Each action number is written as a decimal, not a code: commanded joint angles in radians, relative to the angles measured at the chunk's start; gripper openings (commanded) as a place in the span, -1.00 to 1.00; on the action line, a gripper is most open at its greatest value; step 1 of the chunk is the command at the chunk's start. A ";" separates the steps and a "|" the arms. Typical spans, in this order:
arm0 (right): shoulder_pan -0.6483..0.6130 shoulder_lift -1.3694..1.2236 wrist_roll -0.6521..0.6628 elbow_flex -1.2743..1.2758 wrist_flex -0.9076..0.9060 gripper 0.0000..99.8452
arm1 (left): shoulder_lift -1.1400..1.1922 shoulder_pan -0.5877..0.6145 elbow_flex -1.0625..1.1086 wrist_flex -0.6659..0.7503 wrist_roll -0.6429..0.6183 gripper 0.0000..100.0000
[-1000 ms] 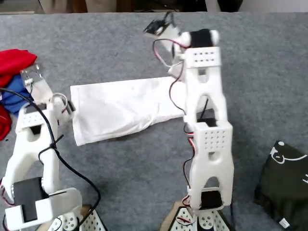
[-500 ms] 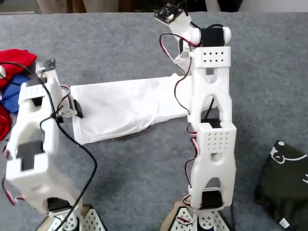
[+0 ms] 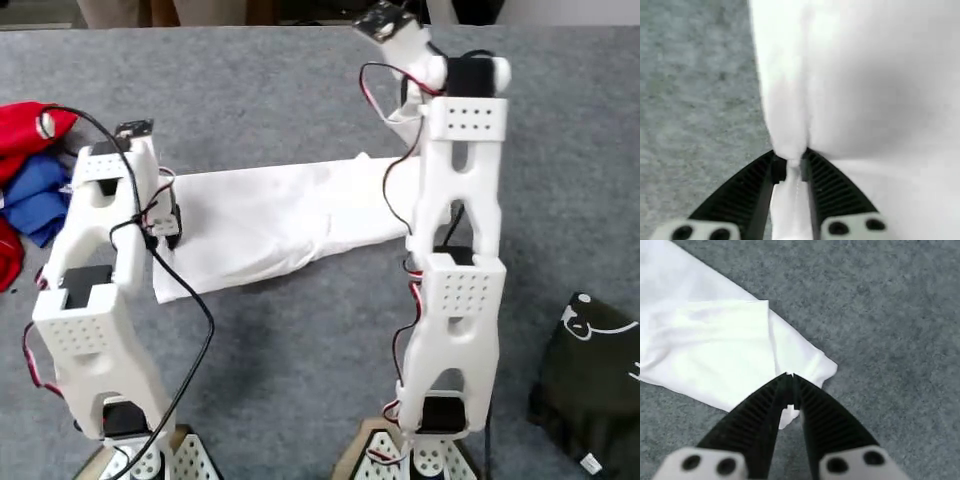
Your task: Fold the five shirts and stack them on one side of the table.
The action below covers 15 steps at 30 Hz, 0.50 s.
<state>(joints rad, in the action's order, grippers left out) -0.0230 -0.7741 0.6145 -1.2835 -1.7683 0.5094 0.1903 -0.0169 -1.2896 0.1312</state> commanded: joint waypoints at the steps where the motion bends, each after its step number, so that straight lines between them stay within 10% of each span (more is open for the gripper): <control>1: 0.073 0.105 -0.011 -0.105 -0.017 -0.99 | 0.015 -0.005 -0.005 -0.020 -0.008 -0.96; 15: 0.312 0.105 -0.008 -0.271 -0.017 -0.99 | 0.025 0.028 -0.439 -0.305 -0.176 -0.96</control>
<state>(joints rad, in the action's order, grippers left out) 0.2516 -0.7741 0.6145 -1.4998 -1.7714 0.5447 0.1995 -0.2731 -1.5014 -0.0315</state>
